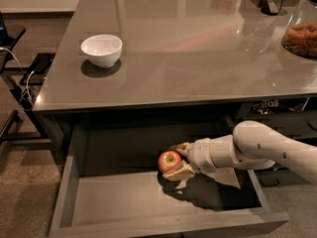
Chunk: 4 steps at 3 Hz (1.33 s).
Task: Pick apple from top drawer and place on counter
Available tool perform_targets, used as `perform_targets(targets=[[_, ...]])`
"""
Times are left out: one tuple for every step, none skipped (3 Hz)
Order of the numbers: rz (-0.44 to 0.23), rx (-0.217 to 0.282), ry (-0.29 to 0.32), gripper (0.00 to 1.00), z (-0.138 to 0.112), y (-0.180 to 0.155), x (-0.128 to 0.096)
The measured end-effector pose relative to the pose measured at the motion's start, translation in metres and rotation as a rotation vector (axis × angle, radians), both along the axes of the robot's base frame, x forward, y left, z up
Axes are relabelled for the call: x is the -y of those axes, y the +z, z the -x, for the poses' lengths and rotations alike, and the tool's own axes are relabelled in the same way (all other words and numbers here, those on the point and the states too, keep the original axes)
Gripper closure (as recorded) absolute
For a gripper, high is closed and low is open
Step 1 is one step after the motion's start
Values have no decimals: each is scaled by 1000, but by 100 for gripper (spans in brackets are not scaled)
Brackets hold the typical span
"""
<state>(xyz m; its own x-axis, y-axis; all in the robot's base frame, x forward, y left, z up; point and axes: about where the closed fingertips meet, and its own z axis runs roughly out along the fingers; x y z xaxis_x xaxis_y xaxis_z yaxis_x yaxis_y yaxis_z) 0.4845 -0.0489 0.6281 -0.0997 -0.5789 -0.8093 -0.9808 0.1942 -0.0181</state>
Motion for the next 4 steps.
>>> perform_targets(targets=[[2,52,17,100,13,33,17],[10,141,36,100,31,83,37],[20,230,53,100,42,149,49],[6,298,28,100,27,218,48]])
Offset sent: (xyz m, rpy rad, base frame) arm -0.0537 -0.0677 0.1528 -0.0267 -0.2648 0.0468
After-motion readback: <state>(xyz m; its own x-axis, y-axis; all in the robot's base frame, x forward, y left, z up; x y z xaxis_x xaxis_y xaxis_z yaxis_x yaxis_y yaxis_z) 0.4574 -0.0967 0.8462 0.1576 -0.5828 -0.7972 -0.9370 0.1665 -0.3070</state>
